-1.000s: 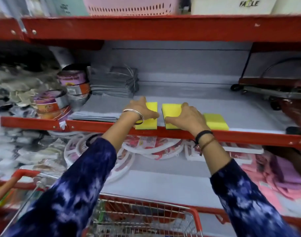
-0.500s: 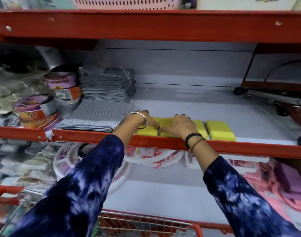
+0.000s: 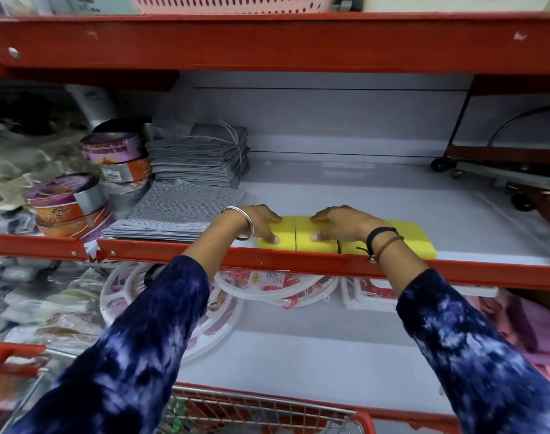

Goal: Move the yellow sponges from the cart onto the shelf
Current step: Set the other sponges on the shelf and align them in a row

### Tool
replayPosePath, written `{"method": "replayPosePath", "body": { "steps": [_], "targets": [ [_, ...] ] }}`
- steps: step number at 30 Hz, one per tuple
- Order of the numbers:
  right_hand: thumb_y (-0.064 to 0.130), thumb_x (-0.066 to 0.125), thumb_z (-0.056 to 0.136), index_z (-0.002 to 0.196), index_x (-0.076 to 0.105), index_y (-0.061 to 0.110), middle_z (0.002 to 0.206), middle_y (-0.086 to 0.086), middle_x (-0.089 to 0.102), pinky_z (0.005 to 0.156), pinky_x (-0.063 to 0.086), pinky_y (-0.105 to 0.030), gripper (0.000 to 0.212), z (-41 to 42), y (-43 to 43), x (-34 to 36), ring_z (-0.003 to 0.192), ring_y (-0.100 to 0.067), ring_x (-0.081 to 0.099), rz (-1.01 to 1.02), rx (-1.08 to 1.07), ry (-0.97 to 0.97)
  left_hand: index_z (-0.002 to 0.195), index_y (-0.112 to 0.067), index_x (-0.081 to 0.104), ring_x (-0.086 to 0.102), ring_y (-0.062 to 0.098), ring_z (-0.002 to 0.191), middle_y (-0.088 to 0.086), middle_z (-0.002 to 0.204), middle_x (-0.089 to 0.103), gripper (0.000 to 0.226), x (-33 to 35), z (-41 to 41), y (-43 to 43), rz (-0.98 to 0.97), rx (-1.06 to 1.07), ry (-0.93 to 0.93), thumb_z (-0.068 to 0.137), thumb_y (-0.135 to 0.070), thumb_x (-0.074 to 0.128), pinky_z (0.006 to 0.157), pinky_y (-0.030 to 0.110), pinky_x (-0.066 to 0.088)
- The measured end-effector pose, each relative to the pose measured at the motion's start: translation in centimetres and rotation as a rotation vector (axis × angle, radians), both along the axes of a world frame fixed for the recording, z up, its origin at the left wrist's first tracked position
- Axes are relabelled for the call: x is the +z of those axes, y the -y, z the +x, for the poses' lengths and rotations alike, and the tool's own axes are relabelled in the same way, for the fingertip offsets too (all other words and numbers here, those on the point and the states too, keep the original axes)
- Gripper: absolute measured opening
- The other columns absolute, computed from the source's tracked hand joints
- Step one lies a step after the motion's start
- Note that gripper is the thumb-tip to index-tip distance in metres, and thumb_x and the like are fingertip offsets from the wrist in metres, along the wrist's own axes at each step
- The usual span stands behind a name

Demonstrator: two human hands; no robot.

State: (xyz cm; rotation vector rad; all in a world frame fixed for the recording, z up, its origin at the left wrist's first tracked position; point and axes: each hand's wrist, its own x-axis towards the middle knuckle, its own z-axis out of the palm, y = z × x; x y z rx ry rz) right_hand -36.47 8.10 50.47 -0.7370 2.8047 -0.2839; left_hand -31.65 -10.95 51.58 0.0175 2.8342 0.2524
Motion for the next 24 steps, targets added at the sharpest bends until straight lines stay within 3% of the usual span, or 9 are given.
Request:
{"method": "replayPosePath", "body": {
  "steps": [21, 24],
  "targets": [
    [0.054, 0.06, 0.083, 0.138, 0.046, 0.025, 0.149, -0.001, 0.043, 0.113, 0.033, -0.041, 0.064, 1.3, -2.1, -1.2, 0.138, -0.024, 0.038, -0.15, -0.006, -0.069, 0.144, -0.017, 0.039, 0.031, 0.024, 0.142, 0.004, 0.154, 0.032, 0.063, -0.1, 0.4, -1.0, 0.056, -0.021, -0.006, 0.088, -0.03, 0.064, 0.117, 0.037, 0.026],
    [0.05, 0.055, 0.088, 0.138, 0.047, 0.022, 0.15, -0.002, 0.043, 0.115, 0.032, -0.04, 0.058, 1.0, -4.2, -0.7, 0.137, -0.024, 0.039, -0.291, -0.04, -0.13, 0.138, -0.021, 0.046, 0.035, 0.028, 0.138, 0.006, 0.151, 0.037, 0.057, -0.2, -0.3, -1.2, 0.09, 0.028, -0.146, 0.085, -0.03, 0.066, 0.115, 0.038, 0.032]
  ]
}}
